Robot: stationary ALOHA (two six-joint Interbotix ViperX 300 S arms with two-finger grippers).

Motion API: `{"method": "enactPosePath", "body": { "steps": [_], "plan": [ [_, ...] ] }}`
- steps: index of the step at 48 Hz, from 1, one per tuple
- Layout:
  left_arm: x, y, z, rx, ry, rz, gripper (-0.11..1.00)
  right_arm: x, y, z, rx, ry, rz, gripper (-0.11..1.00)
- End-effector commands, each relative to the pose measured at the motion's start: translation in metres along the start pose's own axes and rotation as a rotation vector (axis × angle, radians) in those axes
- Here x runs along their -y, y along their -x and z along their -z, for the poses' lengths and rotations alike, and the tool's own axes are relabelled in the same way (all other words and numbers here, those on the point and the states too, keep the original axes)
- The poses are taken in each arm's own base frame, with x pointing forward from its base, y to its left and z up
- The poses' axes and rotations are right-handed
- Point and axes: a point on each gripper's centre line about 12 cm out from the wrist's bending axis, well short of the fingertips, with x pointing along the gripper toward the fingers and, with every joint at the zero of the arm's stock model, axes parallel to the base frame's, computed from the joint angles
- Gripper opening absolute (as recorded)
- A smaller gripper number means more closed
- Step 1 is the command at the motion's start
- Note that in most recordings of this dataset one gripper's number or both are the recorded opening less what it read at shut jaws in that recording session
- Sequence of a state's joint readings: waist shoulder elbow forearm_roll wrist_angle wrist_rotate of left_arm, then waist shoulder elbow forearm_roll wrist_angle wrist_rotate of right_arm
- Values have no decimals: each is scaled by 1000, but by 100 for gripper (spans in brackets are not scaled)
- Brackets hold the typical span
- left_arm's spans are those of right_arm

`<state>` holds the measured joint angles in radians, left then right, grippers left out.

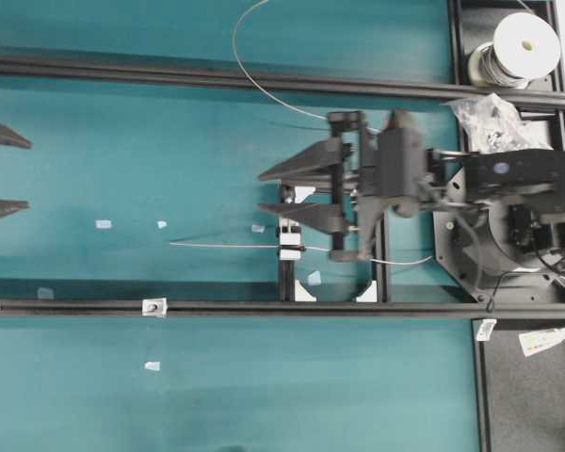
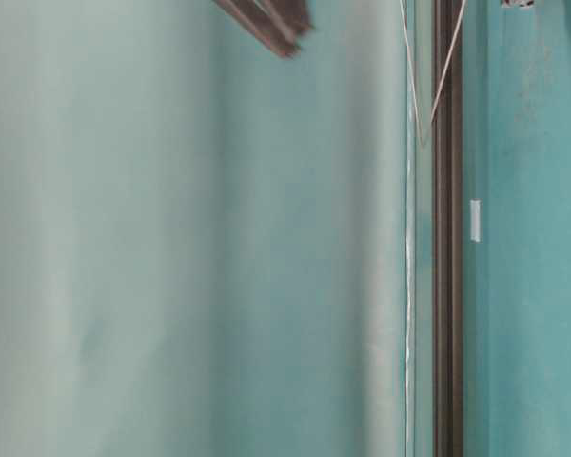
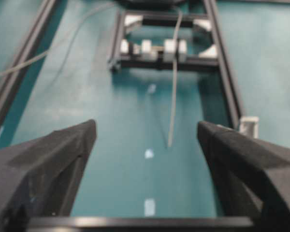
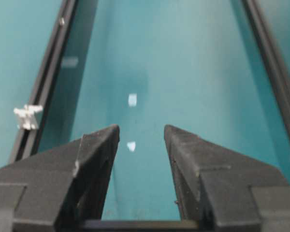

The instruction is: Insert the wire through the hole in the metal fitting.

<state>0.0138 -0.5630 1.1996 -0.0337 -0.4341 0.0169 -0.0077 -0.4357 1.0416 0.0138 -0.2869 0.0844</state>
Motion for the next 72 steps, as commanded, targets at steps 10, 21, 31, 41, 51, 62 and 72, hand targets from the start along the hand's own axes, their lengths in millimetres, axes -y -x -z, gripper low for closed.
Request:
{"method": "enactPosePath", "body": {
  "steps": [10,21,31,41,51,62,72],
  "plan": [
    [-1,-17,17,-64,-32,-5,70,1,-37,6,-108,-29,13,53],
    [-1,-20,24,-61,-33,-6,70,-2,-53,20,-190,-67,15,53],
    [-1,-20,25,-63,-33,-6,70,-3,-55,27,-213,-114,19,53],
    [-5,-22,23,-58,-31,-20,70,-9,-64,40,-254,-130,9,53],
    [-7,-21,24,-62,-29,-27,70,-11,-76,51,-296,-168,16,53],
    [-7,-21,25,-68,-28,-27,70,-12,-82,57,-313,-176,17,53],
    [-7,-20,26,-72,-28,-27,70,-15,-87,64,-339,-193,17,53]
  ]
}}
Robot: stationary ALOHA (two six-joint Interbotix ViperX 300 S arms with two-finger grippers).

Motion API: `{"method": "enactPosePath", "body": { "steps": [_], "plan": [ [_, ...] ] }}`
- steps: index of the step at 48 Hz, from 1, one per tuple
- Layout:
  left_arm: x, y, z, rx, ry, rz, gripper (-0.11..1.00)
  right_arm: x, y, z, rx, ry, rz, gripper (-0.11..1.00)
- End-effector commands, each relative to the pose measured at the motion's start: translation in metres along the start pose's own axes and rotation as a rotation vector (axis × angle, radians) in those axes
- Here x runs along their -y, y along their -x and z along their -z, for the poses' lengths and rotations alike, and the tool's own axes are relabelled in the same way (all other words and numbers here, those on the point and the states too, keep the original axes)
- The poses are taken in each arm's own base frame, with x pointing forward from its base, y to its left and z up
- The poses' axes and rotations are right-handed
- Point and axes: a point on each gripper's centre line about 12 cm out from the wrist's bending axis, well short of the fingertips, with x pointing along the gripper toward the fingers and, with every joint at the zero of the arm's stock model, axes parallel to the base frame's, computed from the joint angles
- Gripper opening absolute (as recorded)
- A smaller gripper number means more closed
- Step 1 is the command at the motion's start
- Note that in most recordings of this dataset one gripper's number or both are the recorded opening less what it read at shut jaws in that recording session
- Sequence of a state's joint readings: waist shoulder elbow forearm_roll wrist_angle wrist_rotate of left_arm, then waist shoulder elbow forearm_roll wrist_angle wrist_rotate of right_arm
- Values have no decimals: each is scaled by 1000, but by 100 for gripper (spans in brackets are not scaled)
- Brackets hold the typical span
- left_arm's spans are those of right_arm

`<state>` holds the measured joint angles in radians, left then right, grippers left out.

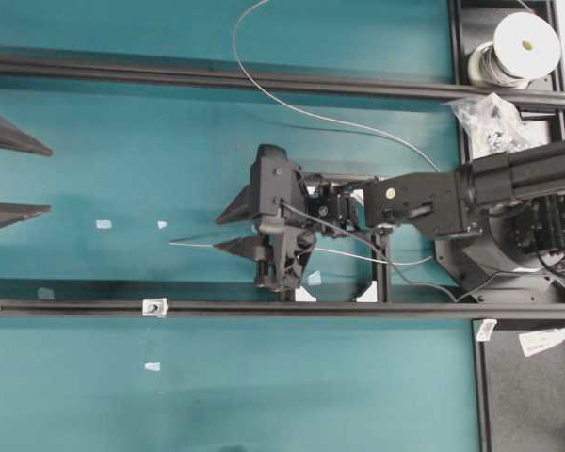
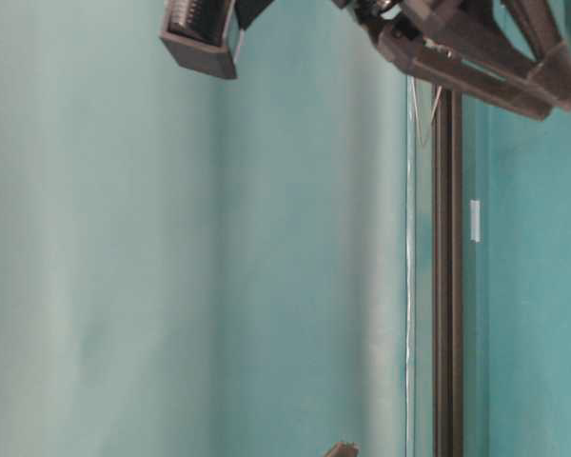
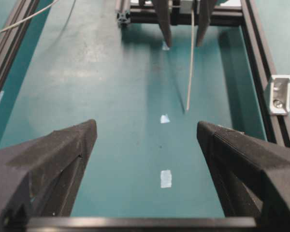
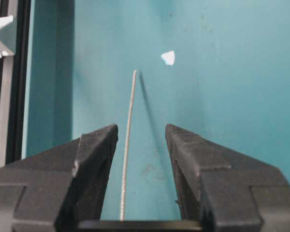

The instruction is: Insert the wire through the hole in the metal fitting.

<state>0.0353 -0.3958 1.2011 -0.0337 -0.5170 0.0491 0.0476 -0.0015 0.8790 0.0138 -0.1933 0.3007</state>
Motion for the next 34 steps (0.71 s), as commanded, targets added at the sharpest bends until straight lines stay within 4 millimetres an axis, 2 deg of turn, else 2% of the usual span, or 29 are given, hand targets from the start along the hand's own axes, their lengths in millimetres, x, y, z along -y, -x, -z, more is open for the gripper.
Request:
{"method": "enactPosePath", "body": {
  "steps": [1,34],
  "plan": [
    [-1,0,-4,14,2,-4,70,-5,-1,-10,26,-5,-13,53],
    [-1,-1,-5,17,2,-4,70,-6,-10,2,-19,0,-7,53]
  ]
}}
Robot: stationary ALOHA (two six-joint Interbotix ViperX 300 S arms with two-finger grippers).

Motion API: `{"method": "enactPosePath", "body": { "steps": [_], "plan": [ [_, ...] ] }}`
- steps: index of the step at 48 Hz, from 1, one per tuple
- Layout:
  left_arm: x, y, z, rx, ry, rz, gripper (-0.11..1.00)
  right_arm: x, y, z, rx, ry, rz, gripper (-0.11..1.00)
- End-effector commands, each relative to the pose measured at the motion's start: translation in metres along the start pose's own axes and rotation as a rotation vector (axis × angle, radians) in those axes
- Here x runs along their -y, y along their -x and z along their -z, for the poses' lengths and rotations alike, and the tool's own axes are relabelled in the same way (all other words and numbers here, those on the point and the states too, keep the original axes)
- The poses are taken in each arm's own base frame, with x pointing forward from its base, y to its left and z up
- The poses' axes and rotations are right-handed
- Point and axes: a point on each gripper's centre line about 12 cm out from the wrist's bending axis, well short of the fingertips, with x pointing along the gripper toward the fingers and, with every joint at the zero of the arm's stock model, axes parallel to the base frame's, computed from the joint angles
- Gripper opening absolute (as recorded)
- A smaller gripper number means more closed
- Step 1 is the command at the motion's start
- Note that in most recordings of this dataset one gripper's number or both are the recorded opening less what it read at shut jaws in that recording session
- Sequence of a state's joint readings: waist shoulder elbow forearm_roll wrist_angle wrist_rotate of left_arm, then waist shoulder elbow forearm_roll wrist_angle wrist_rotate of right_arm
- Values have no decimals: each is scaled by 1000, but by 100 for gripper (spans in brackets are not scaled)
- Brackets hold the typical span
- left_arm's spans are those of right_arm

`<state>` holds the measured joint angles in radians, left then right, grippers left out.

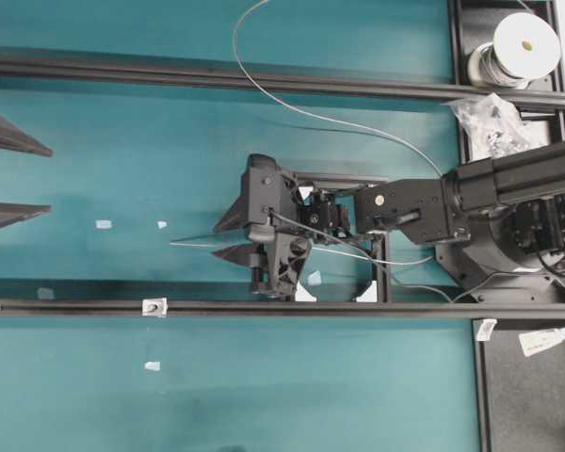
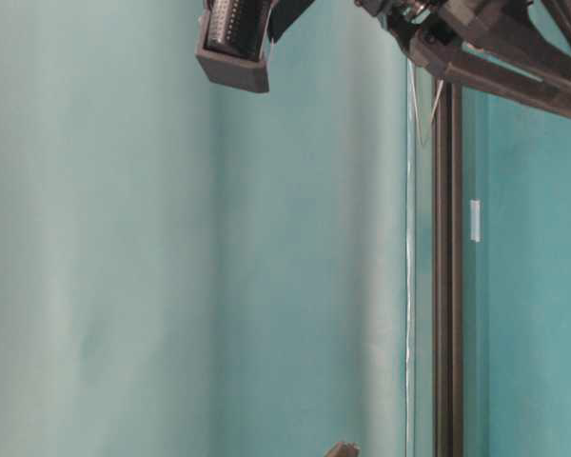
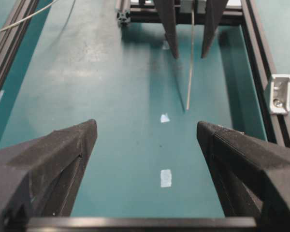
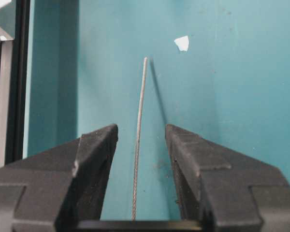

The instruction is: Insert the wire through the hole in the metal fitting.

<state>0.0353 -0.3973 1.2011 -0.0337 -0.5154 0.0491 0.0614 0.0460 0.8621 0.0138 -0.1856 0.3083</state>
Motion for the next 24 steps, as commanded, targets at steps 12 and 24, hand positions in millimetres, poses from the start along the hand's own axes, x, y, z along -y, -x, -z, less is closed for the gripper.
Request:
{"method": "enactPosePath", "body": {
  "steps": [12,24],
  "plan": [
    [-1,-1,-6,20,2,-4,70,-2,-3,-3,10,-1,-5,53],
    [-1,-1,-5,15,4,-4,70,-3,-5,-6,42,-1,-15,53]
  ]
}}
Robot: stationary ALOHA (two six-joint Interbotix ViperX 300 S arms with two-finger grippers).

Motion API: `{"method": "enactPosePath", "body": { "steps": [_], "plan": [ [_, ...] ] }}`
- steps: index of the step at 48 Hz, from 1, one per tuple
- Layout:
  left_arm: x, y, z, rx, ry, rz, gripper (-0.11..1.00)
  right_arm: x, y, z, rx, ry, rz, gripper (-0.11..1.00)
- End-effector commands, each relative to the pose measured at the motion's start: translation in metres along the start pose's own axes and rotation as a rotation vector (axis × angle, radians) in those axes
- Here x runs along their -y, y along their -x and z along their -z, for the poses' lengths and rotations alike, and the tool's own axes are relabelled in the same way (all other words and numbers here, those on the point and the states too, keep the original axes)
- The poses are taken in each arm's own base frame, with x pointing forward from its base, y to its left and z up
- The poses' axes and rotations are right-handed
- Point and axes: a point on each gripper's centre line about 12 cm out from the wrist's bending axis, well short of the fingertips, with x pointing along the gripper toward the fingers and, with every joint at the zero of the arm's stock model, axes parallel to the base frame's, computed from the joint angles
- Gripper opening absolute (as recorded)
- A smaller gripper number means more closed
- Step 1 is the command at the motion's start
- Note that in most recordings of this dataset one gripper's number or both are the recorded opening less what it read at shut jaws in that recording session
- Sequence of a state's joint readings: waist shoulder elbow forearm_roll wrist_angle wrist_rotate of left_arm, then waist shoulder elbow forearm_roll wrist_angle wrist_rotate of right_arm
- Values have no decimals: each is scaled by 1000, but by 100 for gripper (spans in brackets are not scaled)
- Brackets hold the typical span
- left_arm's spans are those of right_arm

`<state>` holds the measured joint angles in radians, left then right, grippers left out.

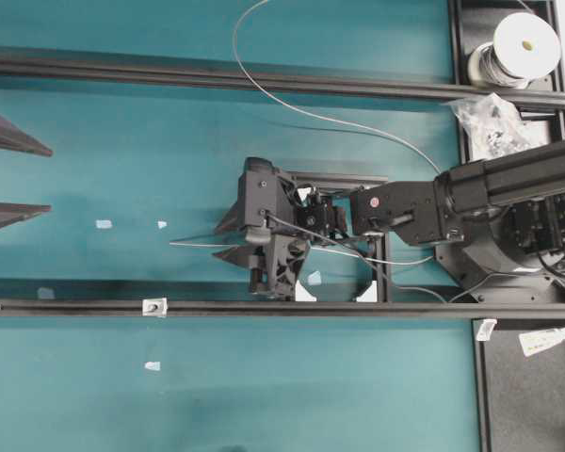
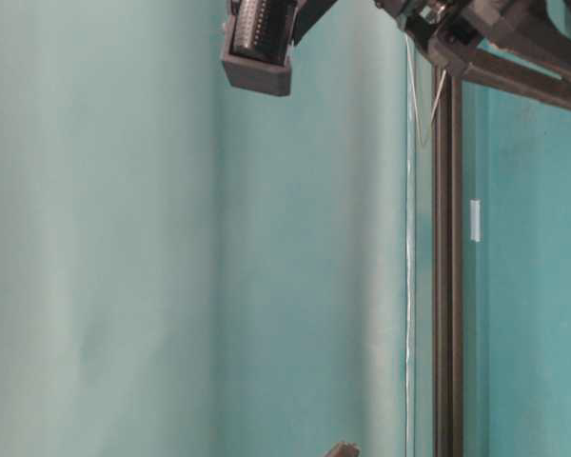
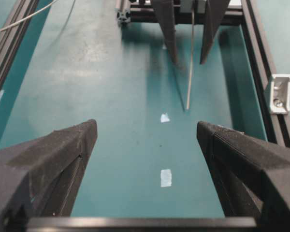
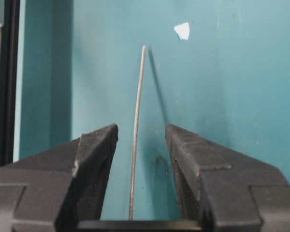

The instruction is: Insert the wire through the hole in the metal fitting.

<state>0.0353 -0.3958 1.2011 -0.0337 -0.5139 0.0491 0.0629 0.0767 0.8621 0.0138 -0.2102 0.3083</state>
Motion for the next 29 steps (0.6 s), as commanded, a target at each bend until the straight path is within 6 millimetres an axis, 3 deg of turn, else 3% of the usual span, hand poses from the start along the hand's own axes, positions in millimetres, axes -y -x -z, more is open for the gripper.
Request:
{"method": "enactPosePath", "body": {
  "steps": [1,21,29],
  "plan": [
    [-1,-1,-6,18,4,-4,70,-4,1,-12,52,-2,-18,53],
    [-1,0,-4,15,4,-4,70,-5,-2,-13,70,-2,-23,53],
    [-1,-1,-4,11,4,-4,70,-5,-3,-13,68,-1,-23,48]
  ]
}}
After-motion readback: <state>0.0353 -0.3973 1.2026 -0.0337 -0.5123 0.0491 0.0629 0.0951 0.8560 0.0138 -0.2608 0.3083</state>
